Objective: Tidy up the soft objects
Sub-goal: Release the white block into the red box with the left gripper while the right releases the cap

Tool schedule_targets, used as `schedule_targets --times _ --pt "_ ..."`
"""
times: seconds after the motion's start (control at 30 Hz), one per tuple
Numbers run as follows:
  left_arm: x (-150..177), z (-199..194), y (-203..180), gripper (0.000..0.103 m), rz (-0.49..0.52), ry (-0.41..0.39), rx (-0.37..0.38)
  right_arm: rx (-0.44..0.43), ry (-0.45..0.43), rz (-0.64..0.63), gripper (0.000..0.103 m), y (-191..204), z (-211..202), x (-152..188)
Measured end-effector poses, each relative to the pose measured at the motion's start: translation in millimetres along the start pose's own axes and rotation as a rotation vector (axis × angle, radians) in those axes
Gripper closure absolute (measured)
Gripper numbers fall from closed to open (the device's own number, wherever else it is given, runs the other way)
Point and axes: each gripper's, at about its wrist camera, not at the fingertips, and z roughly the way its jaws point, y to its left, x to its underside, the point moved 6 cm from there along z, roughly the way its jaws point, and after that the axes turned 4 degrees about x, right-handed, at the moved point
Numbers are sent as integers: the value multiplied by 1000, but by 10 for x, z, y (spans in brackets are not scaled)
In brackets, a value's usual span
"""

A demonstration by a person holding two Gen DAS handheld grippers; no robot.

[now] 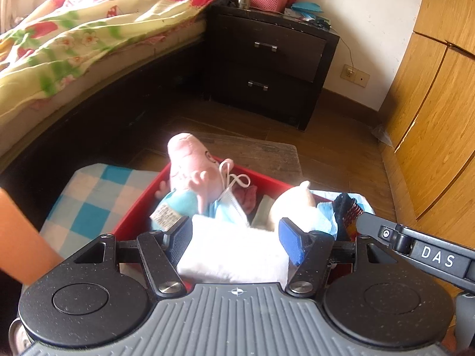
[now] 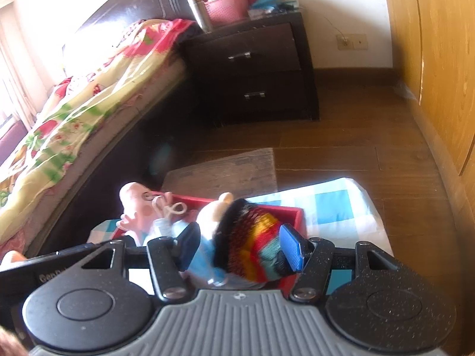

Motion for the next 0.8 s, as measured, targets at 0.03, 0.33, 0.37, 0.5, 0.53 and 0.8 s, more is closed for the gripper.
schedule_targets --times 0.03,0.33,0.37,0.5,0.53,0.8 --pt "29 -41 19 39 -4 -1 -1 -1 -3 -10 66 40 -38 18" --pt "275 -366 189 37 -5 -15 -36 -4 -6 -67 66 190 -359 238" --pt "303 -397 193 37 -4 -13 -38 -9 -6 -61 66 187 -396 270" --pt "418 -534 170 36 24 -23 -51 -31 -1 -40 66 185 -537 419" --pt "449 -575 155 35 32 -27 -51 -33 -3 -43 66 191 -573 454" --pt "657 -825 108 33 76 -49 -49 -57 -10 -54 66 176 -864 704"
